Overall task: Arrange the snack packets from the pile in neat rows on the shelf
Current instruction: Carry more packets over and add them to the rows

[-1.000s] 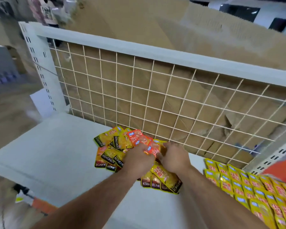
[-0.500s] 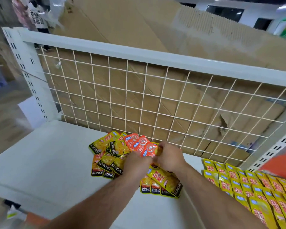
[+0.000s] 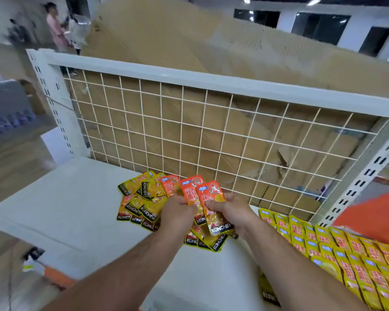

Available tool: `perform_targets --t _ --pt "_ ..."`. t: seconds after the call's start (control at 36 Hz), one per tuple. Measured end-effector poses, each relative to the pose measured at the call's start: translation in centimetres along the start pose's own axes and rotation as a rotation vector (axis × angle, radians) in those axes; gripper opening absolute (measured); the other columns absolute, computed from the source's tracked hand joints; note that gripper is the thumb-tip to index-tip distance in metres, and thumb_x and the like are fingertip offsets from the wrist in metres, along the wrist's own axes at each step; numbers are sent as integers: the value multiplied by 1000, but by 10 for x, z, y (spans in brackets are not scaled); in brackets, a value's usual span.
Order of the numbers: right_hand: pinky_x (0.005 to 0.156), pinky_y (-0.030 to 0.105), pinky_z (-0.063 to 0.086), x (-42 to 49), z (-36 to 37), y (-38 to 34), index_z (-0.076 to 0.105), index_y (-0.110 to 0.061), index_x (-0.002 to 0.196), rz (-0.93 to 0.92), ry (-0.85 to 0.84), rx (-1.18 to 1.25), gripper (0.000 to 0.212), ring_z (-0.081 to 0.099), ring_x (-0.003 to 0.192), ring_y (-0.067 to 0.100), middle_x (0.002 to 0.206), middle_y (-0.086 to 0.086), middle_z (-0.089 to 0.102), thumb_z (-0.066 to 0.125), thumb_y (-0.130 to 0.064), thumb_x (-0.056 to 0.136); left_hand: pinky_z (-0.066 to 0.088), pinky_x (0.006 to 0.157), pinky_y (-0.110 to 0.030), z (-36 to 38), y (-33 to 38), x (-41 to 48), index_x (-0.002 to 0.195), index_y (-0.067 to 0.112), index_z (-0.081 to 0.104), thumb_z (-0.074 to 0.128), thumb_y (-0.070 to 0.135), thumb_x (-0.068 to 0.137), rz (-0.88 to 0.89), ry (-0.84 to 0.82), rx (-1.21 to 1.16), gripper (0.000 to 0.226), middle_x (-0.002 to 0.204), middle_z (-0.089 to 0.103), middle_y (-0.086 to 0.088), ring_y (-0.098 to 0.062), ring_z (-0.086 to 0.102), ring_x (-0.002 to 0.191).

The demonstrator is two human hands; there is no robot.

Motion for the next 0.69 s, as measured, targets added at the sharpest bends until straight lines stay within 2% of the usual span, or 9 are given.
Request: perform_targets --t 0.11,0.19,0.25,0.31,0.33,0.42,0.53,0.61,0.69 --pt "82 43 60 -19 -18 9 72 -9 102 -75 24 -119 23 74 85 26 91 6 77 78 -21 83 51 67 -30 8 -3 -28 68 18 71 71 8 77 -25 16 16 13 71 72 2 -20 68 72" --pt "76 37 61 -40 -33 23 75 -12 90 -82 37 -157 21 74 76 19 82 2 77 78 -31 83 55 72 -36 21 -11 -55 75 13 74 69 0 74 -58 -3 -52 14 74 75 -2 -24 70 74" --pt "73 36 60 -54 -46 31 76 -15 83 -106 56 -265 31 73 73 16 76 -3 76 76 -46 78 56 69 -35 32 -17 -75 73 10 73 67 -4 73 -69 -18 -87 16 71 74 -3 -19 68 66" --pt "73 36 58 -67 -59 37 75 -18 83 -117 76 -372 45 73 75 15 76 -6 76 70 -61 71 53 62 -27 42 -19 -94 72 10 70 69 -2 71 -77 -29 -88 12 68 71 -2 -13 65 60" --pt "74 36 58 -73 -65 40 74 -18 85 -121 73 -397 45 72 77 16 78 -5 75 68 -61 73 55 65 -28 47 -22 -102 72 11 70 70 2 67 -86 -32 -96 10 70 72 -2 -16 67 64" --pt "80 38 57 -90 -76 48 71 -16 94 -107 17 -409 31 71 82 18 88 -1 75 66 -45 87 56 80 -44 59 -28 -121 75 13 71 70 12 57 -91 -39 -96 17 77 75 -5 -29 71 80" --pt "79 43 57 -115 -89 70 69 -12 91 -30 12 -353 26 70 83 26 89 5 74 66 -33 76 52 71 -37 65 -41 -148 72 14 66 73 1 70 -112 -19 -69 15 73 71 -6 -24 64 70" --pt "65 35 48 -139 -103 78 63 -11 79 -26 72 -362 10 63 71 25 79 7 68 65 -21 77 53 72 -42 70 -43 -166 72 14 68 74 6 65 -94 -46 -37 12 74 71 -6 -22 62 68" --pt "61 31 45 -163 -120 91 63 -12 74 -4 145 -304 9 60 62 20 69 5 65 69 -19 76 47 64 -31 80 -40 -182 70 15 69 71 -1 72 -53 -100 -10 16 69 70 0 -18 61 65"
Point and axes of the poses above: each hand's wrist, its own x-axis towards the middle knuckle, its own z-axis out of the palm, y = z × x, the point moved 8 cm from there along x, towards the middle knuckle
